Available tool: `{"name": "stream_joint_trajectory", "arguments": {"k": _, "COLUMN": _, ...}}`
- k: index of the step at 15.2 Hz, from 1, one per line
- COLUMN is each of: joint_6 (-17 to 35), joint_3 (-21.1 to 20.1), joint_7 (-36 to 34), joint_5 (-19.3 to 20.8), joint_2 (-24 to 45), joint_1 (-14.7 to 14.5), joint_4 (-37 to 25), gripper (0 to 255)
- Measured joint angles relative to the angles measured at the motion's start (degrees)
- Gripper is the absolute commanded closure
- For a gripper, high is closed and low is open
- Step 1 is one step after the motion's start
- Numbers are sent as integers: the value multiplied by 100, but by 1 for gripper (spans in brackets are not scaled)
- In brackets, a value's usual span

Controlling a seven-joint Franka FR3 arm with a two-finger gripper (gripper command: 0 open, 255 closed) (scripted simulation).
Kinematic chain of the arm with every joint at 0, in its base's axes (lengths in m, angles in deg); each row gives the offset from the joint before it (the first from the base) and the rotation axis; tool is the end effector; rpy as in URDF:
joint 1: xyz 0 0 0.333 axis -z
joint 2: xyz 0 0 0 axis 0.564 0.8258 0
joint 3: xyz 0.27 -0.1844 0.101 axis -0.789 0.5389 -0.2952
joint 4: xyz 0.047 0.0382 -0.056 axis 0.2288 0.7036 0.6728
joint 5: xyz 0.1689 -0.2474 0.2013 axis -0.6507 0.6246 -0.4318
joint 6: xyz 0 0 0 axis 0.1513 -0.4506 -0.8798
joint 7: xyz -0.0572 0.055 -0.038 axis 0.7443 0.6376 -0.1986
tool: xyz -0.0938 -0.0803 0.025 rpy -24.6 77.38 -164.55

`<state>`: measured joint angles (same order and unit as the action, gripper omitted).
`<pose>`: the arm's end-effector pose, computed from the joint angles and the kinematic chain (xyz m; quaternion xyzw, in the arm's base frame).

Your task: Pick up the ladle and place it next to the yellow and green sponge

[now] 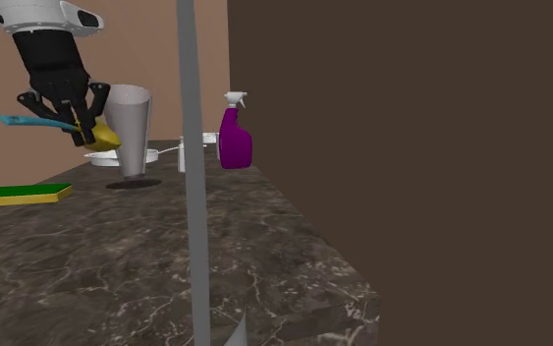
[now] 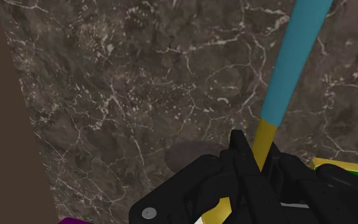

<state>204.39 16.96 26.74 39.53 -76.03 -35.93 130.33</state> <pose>0.4453 0.2384 0.4774 0.9952 0.0172 0.0416 0.0868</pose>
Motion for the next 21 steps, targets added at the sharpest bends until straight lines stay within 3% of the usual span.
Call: {"name": "stream_joint_trajectory", "arguments": {"k": 21, "joint_6": 1366, "joint_3": -21, "joint_7": -717, "joint_5": 672, "joint_2": 842, "joint_1": -47, "joint_4": 724, "gripper": 255}}
